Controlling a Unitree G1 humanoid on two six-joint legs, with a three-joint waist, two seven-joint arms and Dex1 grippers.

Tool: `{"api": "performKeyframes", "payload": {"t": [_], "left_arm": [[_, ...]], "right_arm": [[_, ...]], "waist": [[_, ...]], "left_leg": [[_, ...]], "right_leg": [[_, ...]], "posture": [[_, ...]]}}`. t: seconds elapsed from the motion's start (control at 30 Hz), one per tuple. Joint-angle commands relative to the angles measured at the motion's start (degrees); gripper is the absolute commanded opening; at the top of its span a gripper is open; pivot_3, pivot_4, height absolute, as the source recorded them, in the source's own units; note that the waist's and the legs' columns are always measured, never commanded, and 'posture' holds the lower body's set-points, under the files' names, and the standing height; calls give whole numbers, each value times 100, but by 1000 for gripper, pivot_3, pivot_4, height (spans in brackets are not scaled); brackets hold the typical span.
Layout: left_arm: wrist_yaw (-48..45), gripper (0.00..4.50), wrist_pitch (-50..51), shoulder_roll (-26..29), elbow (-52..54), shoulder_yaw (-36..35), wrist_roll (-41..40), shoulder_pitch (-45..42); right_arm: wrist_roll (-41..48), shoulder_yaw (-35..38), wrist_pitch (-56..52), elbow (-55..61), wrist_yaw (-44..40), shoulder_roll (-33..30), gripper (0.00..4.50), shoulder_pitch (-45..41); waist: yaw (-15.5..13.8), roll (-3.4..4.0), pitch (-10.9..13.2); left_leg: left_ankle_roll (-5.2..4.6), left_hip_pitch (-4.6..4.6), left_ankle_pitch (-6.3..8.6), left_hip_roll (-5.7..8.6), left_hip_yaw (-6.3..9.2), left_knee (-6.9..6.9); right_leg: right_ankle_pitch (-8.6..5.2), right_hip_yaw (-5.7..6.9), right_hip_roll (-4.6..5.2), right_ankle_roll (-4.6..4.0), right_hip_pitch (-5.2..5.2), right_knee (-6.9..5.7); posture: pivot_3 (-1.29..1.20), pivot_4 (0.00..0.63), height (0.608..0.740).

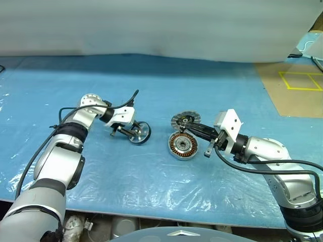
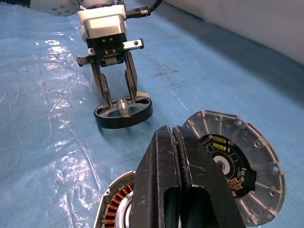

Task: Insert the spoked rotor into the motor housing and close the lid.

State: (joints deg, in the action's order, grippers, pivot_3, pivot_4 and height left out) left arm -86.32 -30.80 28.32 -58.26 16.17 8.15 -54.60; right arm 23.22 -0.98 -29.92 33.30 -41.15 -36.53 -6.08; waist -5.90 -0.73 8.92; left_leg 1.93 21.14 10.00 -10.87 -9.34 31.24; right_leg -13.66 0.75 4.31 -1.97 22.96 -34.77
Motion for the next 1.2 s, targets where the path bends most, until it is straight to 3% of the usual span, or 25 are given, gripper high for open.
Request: {"api": "performKeyframes", "payload": {"t": [0.03, 0.13, 0.3, 0.47, 0.73, 0.93, 1.2], "left_arm": [[-106, 1325, -36, -49, 140, -113, -269, 234], [-360, 1325, 25, -46, 685, -349, -792, 516], [-589, 1325, 1456, -172, 2360, -765, -2058, 1183], [-352, 1325, 2550, -326, 3531, -633, -2438, 1591], [13, 1325, 2904, -969, 3221, -280, -2201, 1339], [208, 1325, 2484, -1437, 2624, -154, -1953, 1071], [210, 1325, 2301, -1673, 2107, -52, -1733, 857]], "right_arm": [[-8, 84, 171, 46, -56, -50, 0, 61], [134, 260, 93, 131, -33, -40, 0, 200], [410, 529, -51, 369, -28, -70, 0, 589], [440, 547, 8, 550, -154, -217, 0, 967], [442, 778, -57, 697, -100, -396, 0, 1366], [464, 974, -252, 1012, 185, -386, 0, 1700], [458, 1003, -333, 1219, 523, -297, 0, 1876]], "waist": [[-1, 1, 0], [-6, 0, 0], [-8, -3, 6], [6, 3, 10], [7, 3, 10], [8, 3, 10], [9, 3, 10]], "left_leg": [[0, 0, 0, 0, 0, 0], [0, 3, 0, 1, -1, 1], [0, 21, 0, -3, -2, -2], [-1, 22, 0, -5, -3, -1], [-2, 20, 1, -4, -4, 1], [-2, 22, 0, -1, -2, -3], [-3, 21, 1, 1, 3, -1]], "right_leg": [[0, 0, 0, 0, 0, 0], [0, 0, 1, 0, 0, 1], [0, 5, 1, -1, 16, 1], [-2, 8, 0, -3, 19, 2], [-2, 6, 0, -1, 16, 6], [-2, 6, -1, 0, 17, 10], [-1, 6, 0, 3, 16, 9]], "posture": [[0, 150, 740], [0, 150, 740], [0, 150, 740], [0, 150, 740], [0, 150, 740], [0, 150, 740], [0, 150, 740]]}}
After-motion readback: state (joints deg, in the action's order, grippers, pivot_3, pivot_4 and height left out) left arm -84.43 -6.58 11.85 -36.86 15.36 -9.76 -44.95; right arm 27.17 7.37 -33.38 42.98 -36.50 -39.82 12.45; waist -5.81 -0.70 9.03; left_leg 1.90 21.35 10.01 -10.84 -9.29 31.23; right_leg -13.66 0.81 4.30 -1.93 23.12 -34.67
